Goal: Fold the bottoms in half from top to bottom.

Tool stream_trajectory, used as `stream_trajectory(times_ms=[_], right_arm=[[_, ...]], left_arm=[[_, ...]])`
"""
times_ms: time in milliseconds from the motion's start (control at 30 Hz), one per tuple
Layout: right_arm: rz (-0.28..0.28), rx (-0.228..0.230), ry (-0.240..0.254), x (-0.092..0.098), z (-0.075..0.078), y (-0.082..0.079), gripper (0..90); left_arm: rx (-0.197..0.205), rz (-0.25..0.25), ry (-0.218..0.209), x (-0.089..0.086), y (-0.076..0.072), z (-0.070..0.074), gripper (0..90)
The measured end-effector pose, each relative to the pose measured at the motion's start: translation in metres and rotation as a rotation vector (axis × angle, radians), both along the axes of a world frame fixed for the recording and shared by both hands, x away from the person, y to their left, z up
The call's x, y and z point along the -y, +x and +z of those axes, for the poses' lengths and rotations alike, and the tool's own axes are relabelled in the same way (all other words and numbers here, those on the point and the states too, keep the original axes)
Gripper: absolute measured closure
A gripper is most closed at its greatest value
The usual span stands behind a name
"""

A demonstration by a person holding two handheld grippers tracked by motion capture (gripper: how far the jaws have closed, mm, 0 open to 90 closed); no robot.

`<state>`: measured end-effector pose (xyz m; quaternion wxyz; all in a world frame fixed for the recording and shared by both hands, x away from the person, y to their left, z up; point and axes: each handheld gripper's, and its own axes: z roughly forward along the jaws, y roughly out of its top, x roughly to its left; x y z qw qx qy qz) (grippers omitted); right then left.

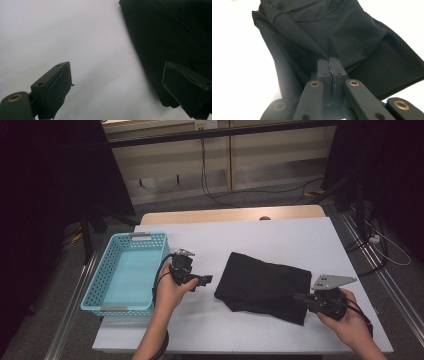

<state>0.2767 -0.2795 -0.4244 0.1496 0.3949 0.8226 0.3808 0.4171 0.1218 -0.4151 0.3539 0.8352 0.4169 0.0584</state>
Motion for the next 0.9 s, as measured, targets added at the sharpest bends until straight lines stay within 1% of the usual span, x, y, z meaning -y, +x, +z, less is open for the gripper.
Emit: stream_trajectory(times_ms=[100,167,200,233,267,300,400,533,667,733,833,867,900], right_arm=[[-0.002,-0.004,-0.014,0.000,-0.001,-0.002,88.5],[-0.004,-0.001,-0.015,0.001,-0.002,-0.003,88.4],[-0.008,0.001,-0.013,0.002,-0.002,-0.004,88.4],[-0.017,0.005,0.006,0.004,-0.003,-0.004,88.4],[-0.020,0.007,0.009,0.005,-0.004,-0.004,88.4],[-0.021,0.003,0.017,0.007,-0.005,-0.005,88.4],[-0.025,0.005,0.009,0.009,-0.006,-0.006,88.4],[-0.035,0.023,0.013,0.014,-0.002,-0.010,88.4],[-0.047,0.023,0.019,0.019,-0.001,-0.014,88.2],[-0.054,0.027,0.021,0.025,0.002,-0.018,87.8],[-0.053,0.042,0.044,0.033,0.007,-0.021,87.2],[-0.053,0.042,0.044,0.033,0.007,-0.021,87.2],[-0.047,0.037,0.049,0.037,0.009,-0.023,85.5]], left_arm=[[-0.007,-0.005,0.001,0.001,0.000,-0.001,9.1],[-0.007,-0.003,0.001,0.001,0.000,-0.001,9.1],[-0.006,-0.004,0.003,0.002,-0.001,-0.001,9.1],[-0.004,-0.003,0.000,0.002,-0.001,-0.001,9.1],[-0.003,-0.008,0.002,0.002,-0.002,0.000,9.1],[-0.003,-0.006,0.000,0.002,-0.002,0.001,9.1],[0.002,-0.008,0.000,0.002,-0.002,0.001,9.0],[0.001,-0.007,-0.001,0.003,-0.002,0.001,8.9],[-0.001,-0.012,0.001,0.003,-0.003,0.001,8.9],[0.003,-0.009,-0.004,0.003,-0.003,0.002,9.0],[0.007,-0.005,-0.002,0.002,-0.003,0.003,8.9],[0.009,-0.003,-0.004,0.001,-0.003,0.003,8.9],[0.008,-0.002,-0.004,0.000,-0.003,0.004,8.9]])
